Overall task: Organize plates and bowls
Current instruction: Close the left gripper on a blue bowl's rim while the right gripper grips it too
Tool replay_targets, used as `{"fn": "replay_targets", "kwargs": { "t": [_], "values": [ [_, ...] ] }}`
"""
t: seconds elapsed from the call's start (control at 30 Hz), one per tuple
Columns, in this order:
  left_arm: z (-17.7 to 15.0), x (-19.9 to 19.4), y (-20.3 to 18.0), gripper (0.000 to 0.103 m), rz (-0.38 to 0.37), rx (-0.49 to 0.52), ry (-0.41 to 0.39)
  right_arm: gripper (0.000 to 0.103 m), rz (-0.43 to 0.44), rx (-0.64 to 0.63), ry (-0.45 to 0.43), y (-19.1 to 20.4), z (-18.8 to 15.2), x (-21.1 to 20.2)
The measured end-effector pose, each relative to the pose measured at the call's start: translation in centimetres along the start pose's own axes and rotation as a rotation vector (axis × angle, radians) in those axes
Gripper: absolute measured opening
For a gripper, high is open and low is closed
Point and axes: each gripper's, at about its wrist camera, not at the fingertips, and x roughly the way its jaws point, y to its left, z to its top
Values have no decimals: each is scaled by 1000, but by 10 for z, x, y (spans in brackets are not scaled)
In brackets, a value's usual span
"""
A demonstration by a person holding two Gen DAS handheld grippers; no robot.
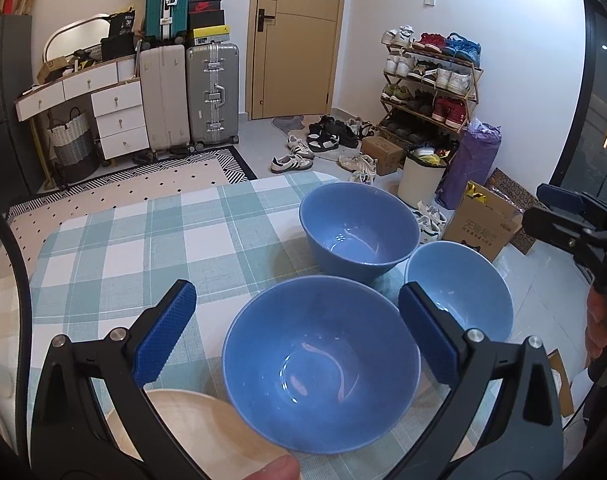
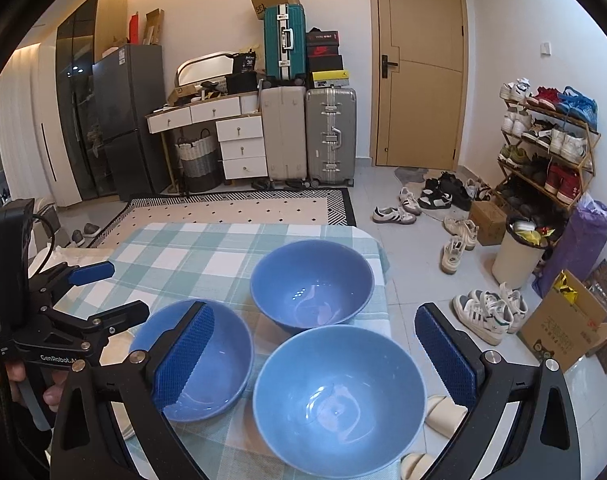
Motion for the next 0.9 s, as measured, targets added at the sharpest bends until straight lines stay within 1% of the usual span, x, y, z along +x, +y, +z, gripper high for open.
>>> {"fn": "replay_targets", "kwargs": {
  "t": [0.23, 0.33, 0.5, 0.9],
  "values": [
    [17, 37, 8, 101, 18, -25, 31, 102, 3, 26, 32, -16, 7, 31],
    [25, 53, 10, 101, 15, -36, 45, 102, 8, 47, 47, -22, 9, 45],
    [36, 83, 8, 101, 20, -34, 68, 102, -9, 64, 78, -31, 10, 72],
    [46, 154, 8, 101, 26, -46, 153, 102, -22, 102, 145, -53, 13, 127]
  ]
}}
